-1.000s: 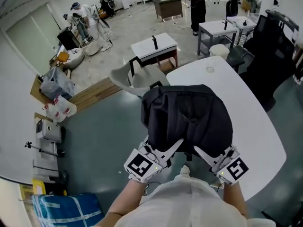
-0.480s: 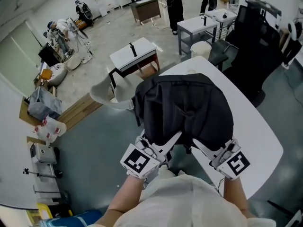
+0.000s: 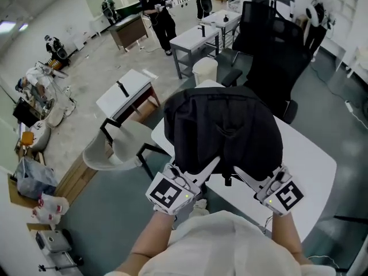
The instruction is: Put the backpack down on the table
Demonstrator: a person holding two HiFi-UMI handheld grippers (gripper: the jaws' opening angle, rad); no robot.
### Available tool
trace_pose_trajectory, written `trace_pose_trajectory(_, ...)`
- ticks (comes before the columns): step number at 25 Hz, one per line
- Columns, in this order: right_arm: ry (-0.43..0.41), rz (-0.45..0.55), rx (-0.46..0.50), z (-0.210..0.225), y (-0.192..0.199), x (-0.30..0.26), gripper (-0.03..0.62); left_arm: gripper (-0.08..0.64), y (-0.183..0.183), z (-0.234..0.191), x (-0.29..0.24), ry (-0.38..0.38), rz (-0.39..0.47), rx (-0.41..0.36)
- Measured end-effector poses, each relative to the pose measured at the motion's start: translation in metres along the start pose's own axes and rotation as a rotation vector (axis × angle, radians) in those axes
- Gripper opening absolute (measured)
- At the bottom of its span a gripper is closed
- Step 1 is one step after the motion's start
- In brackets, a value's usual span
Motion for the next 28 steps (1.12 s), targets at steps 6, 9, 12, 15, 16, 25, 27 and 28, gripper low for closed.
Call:
trace_pose_trajectory(6,0.152,-0.078,0.006,0.025,0.005,-0.029,0.201,0.14,-0.011,-0.051,-0.032,0.182,-0.031,-0.013)
trace_pose_trajectory(9,0.227,-0.114,0.014,0.027,0.011,-0.042,0.201,0.14,-0.009,-0.07,-0.041,0.26,-0.032,0.003)
trace_pose_trajectory(12,0.272,-0.141,0.018,0.029,0.022,-0.05,0.201,0.14,-0.002,-0.084,-0.05,0.323,-0.037,-0.019)
trace_pose_trajectory(15,0.33,-0.163,0.018,0.038,0.027,-0.052,0.202,0.14,-0.001,-0.093,-0.068,0.378,-0.05,-0.022)
trace_pose_trajectory(16,0.345,-0.17,0.015,0.042,0.029,-0.051,0.202,0.14,0.0,-0.094,-0.073,0.392,-0.055,-0.021)
trace_pose_trajectory(25,0.399,-0.209,0.015,0.061,0.052,-0.025,0.202,0.14,0.017,-0.084,-0.115,0.472,-0.076,-0.004)
trace_pose_trajectory(27,0.392,-0.212,0.017,0.067,0.062,-0.02,0.202,0.14,0.024,-0.083,-0.125,0.476,-0.081,0.001)
trace_pose_trajectory(28,0.388,-0.213,0.019,0.071,0.066,-0.017,0.202,0.14,0.027,-0.082,-0.13,0.475,-0.082,0.006)
Point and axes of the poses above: the fingertips, and each gripper's own axes: x backward along the fingers, z to its right, y out of its underside, the point moved 5 cm from there along x, backward along the fingers, and after that the axes turned 14 degrees about x, right-handed, at the moved point
